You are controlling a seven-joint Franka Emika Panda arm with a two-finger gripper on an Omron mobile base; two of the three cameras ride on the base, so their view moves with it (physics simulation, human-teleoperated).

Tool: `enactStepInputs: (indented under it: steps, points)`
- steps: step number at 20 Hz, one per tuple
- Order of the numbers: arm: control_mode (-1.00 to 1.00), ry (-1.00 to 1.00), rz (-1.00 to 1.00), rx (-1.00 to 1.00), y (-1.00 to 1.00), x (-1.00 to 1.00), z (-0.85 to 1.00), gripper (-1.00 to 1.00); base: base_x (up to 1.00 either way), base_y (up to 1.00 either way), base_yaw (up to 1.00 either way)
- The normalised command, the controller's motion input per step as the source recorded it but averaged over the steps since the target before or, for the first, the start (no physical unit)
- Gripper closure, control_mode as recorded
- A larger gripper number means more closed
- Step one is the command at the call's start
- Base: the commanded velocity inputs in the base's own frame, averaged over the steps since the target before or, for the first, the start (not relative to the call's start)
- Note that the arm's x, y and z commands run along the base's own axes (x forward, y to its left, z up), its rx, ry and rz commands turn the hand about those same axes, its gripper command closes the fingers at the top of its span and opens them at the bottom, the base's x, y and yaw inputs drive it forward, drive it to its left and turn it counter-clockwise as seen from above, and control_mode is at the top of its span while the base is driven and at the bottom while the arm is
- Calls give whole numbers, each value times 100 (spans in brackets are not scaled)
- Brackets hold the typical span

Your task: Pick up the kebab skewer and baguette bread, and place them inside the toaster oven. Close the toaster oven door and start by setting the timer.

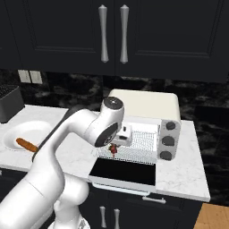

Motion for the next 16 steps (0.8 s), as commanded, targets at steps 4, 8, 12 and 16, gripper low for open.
enactStepInputs:
  steps: [4, 8, 12, 16]
  points:
    - [-100, -1, 0, 0, 76, -76, 34, -100, 0, 0, 0]
    - [-100, 0, 2, 0, 100, -9, 37, -100, 0, 0, 0]
    - [-100, 0, 13, -1, 100, 6, 13, -100, 0, 0, 0]
    - [-100, 0, 27, -8, 100, 24, 0, -100, 0, 0, 0]
